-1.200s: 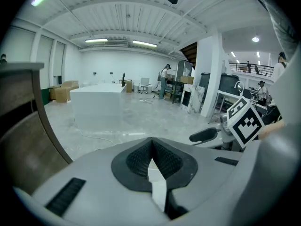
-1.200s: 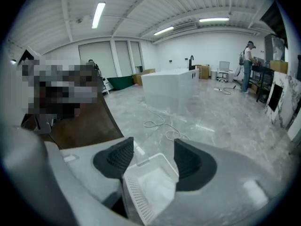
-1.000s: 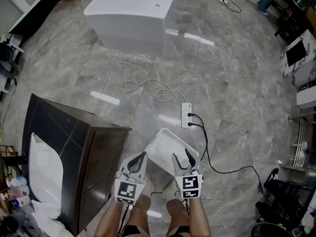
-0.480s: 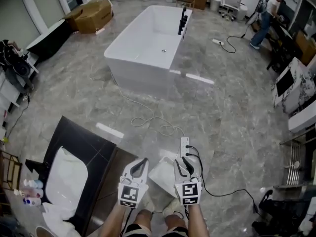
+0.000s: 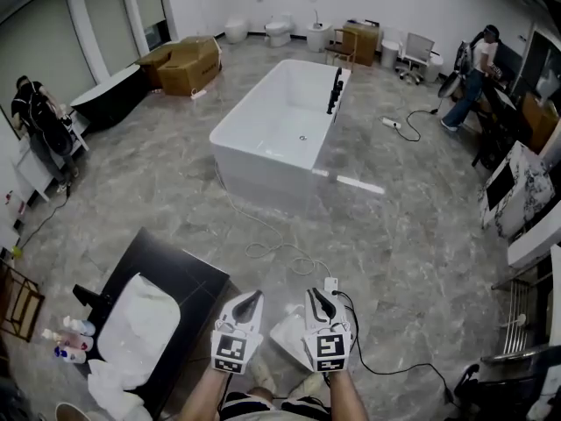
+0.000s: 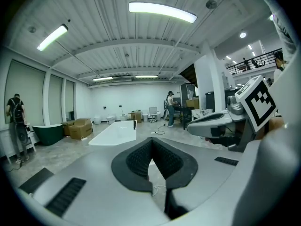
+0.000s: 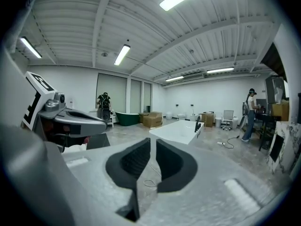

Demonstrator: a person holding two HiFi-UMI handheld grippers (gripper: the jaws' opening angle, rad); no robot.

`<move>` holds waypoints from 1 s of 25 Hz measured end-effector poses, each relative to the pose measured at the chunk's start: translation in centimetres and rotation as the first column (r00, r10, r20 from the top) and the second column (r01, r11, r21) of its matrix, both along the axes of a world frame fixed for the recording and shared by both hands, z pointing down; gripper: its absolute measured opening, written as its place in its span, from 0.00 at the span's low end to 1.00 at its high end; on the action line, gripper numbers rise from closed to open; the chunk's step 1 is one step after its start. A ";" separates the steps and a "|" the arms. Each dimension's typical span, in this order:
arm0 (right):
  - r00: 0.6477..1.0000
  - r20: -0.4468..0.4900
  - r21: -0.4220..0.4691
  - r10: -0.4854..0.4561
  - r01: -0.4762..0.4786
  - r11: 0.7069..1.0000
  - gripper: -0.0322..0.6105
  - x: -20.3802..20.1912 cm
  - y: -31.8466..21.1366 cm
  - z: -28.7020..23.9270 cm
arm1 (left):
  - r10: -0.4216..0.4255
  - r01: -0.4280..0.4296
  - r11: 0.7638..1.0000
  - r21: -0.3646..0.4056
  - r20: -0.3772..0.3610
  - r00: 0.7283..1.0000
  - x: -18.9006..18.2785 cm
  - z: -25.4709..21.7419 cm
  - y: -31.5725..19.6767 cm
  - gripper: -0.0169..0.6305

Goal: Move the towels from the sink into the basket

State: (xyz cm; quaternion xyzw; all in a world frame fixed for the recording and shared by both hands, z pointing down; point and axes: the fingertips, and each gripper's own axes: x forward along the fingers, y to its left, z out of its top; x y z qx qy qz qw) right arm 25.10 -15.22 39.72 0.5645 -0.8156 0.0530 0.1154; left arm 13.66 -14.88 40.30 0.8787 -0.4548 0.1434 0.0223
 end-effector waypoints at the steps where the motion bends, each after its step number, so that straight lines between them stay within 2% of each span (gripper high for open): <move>1: 1.000 -0.004 0.006 -0.005 0.005 1.000 0.11 -0.4 0.2 -0.7 | -0.006 0.006 1.000 0.004 -0.005 1.000 -0.4 -0.6 0.2 0.04; 5: 1.000 -0.010 0.022 -0.006 0.006 1.000 0.10 -0.9 1.3 -2.3 | -0.016 0.016 1.000 0.023 -0.013 1.000 -1.2 -2.5 1.3 0.04; 8: 1.000 -0.019 0.029 -0.007 0.007 1.000 0.05 -1.2 2.0 -2.6 | -0.024 0.024 0.999 0.033 -0.017 1.000 -1.7 -3.0 2.1 0.04; 19: 0.999 -0.028 0.047 -0.024 0.025 0.999 0.05 -2.9 1.4 -3.2 | -0.028 0.030 0.999 0.039 -0.043 0.999 -3.1 -3.2 2.4 0.04; 25: 0.999 -0.023 0.046 -0.049 0.050 0.998 0.05 -3.9 0.9 -3.2 | -0.067 0.070 0.996 0.048 -0.053 0.996 -4.1 -3.4 1.9 0.04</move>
